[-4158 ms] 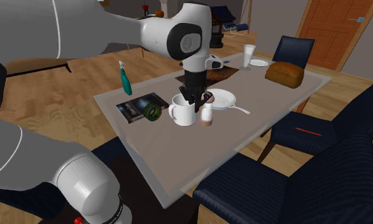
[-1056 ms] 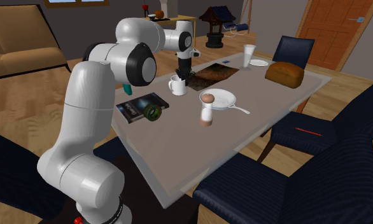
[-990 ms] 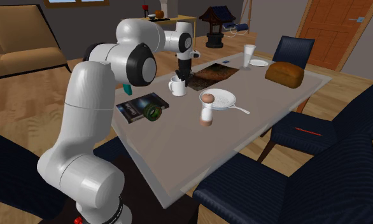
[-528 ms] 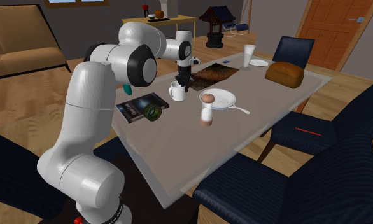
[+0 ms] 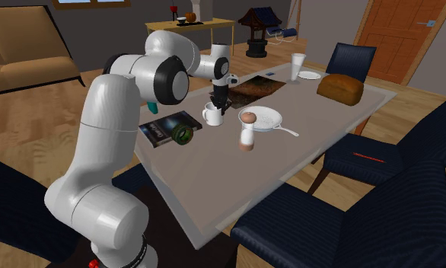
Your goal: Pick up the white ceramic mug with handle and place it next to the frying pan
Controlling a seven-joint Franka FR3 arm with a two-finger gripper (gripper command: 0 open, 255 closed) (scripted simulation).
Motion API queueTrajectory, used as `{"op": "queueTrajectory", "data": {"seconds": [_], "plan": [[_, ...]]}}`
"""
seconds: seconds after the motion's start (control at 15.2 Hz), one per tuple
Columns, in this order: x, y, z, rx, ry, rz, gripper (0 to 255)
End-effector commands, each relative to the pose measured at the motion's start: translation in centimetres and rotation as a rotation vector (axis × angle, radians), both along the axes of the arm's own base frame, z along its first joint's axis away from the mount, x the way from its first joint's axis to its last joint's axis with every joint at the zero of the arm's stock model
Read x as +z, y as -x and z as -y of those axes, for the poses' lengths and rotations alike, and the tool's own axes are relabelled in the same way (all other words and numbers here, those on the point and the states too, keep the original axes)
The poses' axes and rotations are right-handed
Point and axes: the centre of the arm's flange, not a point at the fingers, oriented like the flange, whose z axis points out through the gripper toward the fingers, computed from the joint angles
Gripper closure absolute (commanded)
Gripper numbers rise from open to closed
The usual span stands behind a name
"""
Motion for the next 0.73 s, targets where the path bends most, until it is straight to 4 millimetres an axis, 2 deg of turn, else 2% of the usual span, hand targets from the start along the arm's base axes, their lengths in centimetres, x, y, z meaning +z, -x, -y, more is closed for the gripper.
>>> {"op": "queueTrajectory", "data": {"seconds": [0.0, 0.26, 0.33, 0.66], "plan": [[-0.02, -0.02, -0.01, 0.000, 0.000, 0.001, 255], [-0.02, -0.02, -0.01, 0.000, 0.000, 0.001, 255], [-0.02, -0.02, -0.01, 0.000, 0.000, 0.001, 0], [-0.02, -0.02, -0.01, 0.000, 0.000, 0.001, 0]]}}
